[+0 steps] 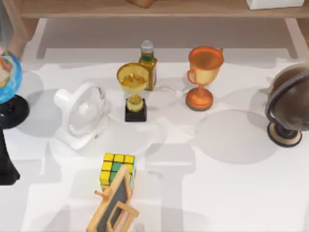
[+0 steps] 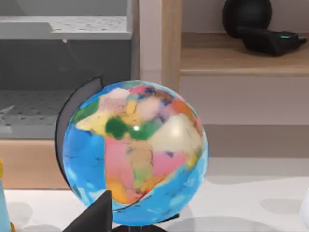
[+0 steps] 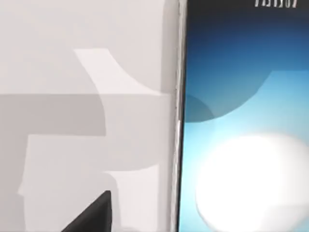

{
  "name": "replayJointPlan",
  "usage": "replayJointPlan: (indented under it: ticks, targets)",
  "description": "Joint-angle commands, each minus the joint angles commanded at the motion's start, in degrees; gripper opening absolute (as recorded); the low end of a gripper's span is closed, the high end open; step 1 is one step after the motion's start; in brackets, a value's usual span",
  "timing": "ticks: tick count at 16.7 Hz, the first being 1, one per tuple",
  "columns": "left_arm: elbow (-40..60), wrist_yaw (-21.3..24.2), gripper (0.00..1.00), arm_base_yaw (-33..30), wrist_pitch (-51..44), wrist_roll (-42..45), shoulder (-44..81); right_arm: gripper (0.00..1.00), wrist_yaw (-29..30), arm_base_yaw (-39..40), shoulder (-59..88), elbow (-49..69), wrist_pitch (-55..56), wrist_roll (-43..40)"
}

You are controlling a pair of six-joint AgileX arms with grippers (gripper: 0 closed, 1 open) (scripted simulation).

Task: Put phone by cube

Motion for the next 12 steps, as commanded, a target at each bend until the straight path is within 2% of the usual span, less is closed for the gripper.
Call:
replayJointPlan:
  ticks: [7,12]
  targets:
    - [0.00,0.00,1.00,0.00,0.00,0.00,0.00,1.00,-0.03,-2.10,4.11,2.25,-2.50,-1.00]
    - [0.00,0.00,1.00,0.00,0.00,0.00,0.00,1.00,-0.03,-1.97,6.32,0.13,1.74,-0.85]
